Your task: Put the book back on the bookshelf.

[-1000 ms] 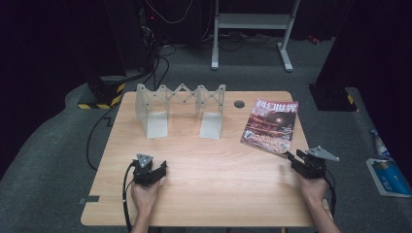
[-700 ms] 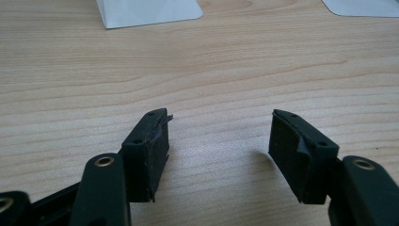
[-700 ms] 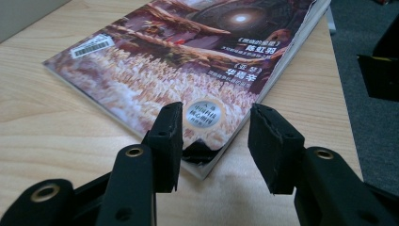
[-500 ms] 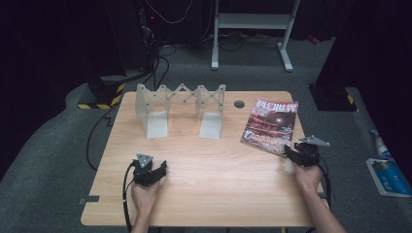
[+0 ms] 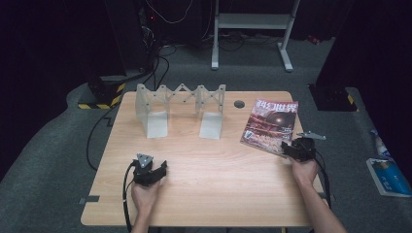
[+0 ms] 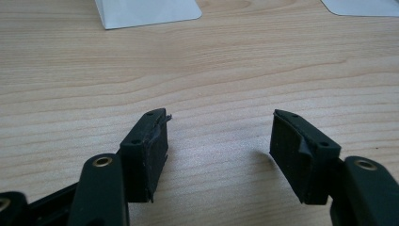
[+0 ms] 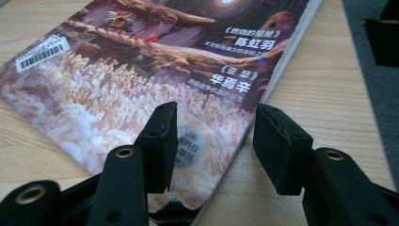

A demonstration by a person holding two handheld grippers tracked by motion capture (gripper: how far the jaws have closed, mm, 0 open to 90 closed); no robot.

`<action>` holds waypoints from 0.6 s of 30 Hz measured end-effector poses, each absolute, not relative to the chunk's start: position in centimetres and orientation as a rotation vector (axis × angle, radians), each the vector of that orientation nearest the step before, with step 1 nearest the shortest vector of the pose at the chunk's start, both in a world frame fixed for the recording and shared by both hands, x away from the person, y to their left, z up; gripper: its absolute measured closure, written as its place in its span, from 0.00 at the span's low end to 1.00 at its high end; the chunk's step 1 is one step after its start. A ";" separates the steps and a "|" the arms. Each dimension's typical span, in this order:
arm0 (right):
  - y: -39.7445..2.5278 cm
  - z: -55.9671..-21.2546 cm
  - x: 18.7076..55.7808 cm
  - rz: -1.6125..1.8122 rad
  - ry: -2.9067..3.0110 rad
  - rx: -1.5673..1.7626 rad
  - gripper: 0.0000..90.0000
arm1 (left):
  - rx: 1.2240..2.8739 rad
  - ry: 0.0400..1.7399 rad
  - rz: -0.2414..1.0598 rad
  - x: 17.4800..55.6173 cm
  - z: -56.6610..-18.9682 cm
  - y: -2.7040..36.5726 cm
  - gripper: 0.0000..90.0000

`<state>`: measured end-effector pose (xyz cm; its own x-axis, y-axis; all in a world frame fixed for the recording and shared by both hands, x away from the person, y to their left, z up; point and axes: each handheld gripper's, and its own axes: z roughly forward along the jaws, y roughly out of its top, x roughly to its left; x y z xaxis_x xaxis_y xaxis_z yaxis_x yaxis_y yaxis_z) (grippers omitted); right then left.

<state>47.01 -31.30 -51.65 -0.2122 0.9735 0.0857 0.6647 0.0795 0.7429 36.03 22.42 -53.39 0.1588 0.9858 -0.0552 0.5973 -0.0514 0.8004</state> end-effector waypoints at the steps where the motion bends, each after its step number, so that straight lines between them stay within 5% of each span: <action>1: -31.3 -51.7 47.1 0.951 1.929 1.629 0.55 | 1.734 1.520 0.702 36.0 -53.4 22.4 0.41; 18: -31.1 -52.1 46.6 0.948 1.934 1.557 0.57 | 1.754 1.502 0.705 36.0 -53.4 22.2 0.42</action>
<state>46.58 -31.13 -52.14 -0.2378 0.9697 0.0555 0.6377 0.1128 0.7620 36.02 22.23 -53.40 0.1751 0.9836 -0.0429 0.5952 -0.0711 0.8005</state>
